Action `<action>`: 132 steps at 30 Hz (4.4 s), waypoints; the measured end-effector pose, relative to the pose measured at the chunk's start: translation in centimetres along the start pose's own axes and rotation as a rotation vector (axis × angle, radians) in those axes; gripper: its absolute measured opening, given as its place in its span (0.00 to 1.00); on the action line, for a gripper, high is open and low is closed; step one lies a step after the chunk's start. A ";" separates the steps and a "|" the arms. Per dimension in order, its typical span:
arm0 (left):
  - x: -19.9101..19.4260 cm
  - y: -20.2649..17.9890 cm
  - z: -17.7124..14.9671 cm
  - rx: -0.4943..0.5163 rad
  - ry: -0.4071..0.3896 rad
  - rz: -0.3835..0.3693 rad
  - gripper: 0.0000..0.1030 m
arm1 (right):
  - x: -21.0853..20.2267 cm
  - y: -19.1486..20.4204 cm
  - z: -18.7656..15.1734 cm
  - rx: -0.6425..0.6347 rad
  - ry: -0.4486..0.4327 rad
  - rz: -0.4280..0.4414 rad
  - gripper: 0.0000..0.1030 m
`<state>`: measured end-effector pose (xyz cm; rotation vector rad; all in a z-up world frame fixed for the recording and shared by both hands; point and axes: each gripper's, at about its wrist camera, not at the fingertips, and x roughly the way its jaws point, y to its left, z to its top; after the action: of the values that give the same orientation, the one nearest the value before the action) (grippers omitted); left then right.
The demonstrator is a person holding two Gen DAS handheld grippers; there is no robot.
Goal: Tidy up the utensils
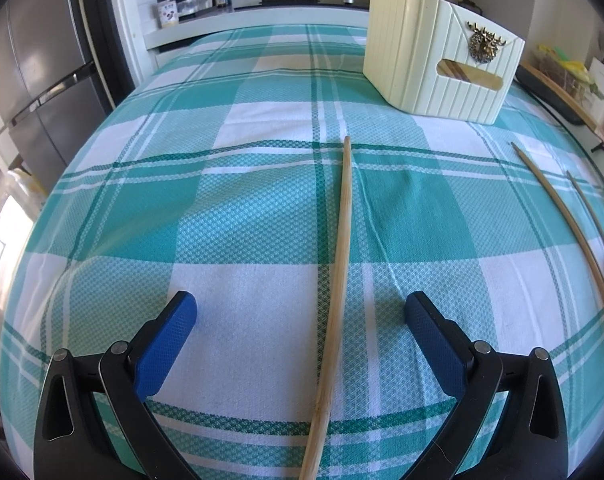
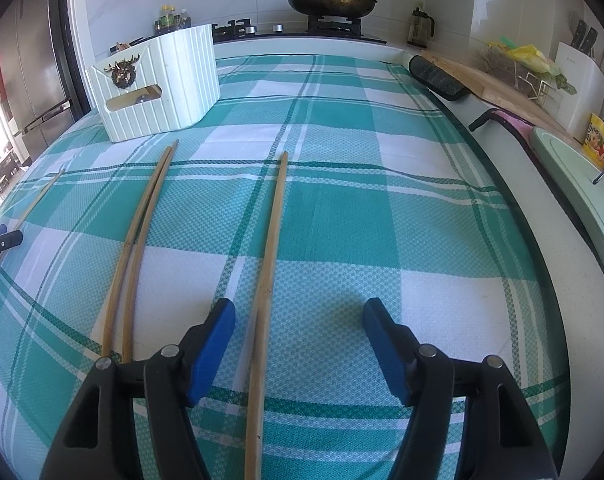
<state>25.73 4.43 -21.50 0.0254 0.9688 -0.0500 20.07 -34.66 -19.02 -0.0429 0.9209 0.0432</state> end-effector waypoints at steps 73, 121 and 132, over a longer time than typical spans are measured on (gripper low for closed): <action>-20.6 -0.8 20.6 0.015 -0.473 -0.367 0.04 | -16.8 7.1 21.7 -0.139 -0.491 0.154 0.06; -2.5 -13.3 1.6 0.037 -0.019 -0.239 0.82 | -1.4 -0.2 0.2 0.023 -0.072 -0.077 0.45; -2.2 -21.6 2.1 0.068 -0.020 -0.236 0.87 | 0.0 -1.1 0.2 0.070 -0.017 -0.055 0.45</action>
<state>25.02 -17.21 -18.51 -0.0266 0.9462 -0.3003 20.25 -35.78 -18.86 -0.0031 0.9029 -0.0397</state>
